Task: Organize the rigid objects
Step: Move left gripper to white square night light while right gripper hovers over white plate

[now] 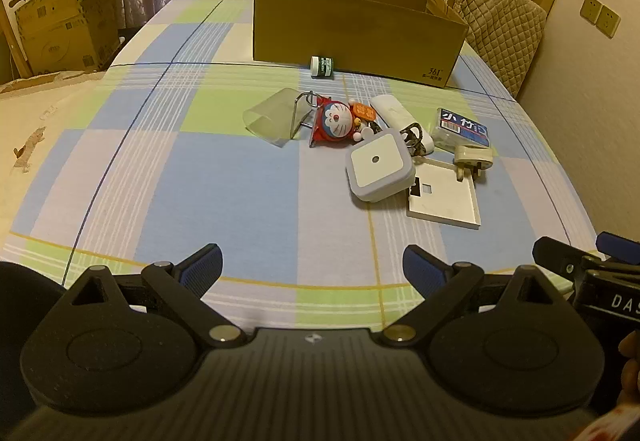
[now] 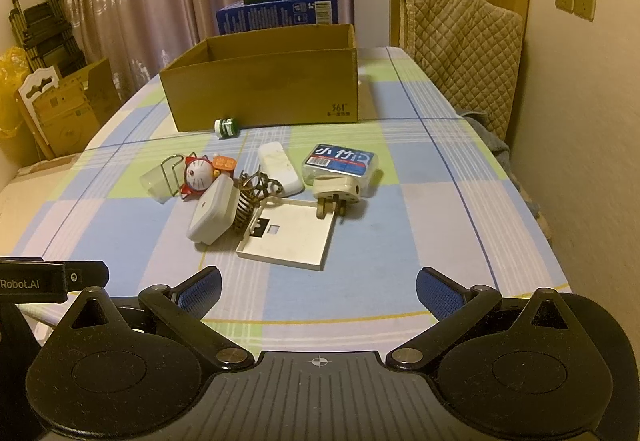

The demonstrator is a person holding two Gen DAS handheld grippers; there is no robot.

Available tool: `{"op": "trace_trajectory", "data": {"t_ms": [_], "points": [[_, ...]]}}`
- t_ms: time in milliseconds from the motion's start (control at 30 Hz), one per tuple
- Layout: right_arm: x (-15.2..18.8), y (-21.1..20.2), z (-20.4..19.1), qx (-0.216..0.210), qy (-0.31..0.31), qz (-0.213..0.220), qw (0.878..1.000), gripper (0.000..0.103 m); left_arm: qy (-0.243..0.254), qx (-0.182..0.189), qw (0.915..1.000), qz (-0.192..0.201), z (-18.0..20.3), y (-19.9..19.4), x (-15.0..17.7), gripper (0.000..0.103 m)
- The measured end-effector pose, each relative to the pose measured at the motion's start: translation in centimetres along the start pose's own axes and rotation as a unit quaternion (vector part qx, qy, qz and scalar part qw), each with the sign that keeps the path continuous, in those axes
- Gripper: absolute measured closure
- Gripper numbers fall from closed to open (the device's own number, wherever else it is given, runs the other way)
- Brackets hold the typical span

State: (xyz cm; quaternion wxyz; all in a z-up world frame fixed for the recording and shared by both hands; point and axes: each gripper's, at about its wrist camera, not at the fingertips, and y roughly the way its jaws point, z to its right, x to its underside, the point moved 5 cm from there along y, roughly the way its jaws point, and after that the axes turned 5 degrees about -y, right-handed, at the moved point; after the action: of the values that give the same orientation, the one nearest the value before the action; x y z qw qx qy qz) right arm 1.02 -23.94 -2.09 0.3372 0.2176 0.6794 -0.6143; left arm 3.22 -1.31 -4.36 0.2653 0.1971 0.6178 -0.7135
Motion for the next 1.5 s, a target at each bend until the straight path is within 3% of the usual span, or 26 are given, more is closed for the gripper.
{"op": "trace_trajectory", "data": {"t_ms": [433,833,1500], "points": [[-0.1,0.0,0.0,0.0,-0.001,0.001,1.0,0.002,-0.002,0.004,1.0,0.0,0.1,0.1,-0.1,0.008],[-0.9,0.4,0.3,0.006,0.003,0.009,1.0,0.002,-0.012,0.044,0.999,0.003,0.8,0.7,-2.3,0.008],[-1.1,6.9,2.1,0.006,0.032,-0.022,0.999,0.002,-0.037,0.125,0.9897,-0.058,2.9,10.3,-5.1,0.018]]}}
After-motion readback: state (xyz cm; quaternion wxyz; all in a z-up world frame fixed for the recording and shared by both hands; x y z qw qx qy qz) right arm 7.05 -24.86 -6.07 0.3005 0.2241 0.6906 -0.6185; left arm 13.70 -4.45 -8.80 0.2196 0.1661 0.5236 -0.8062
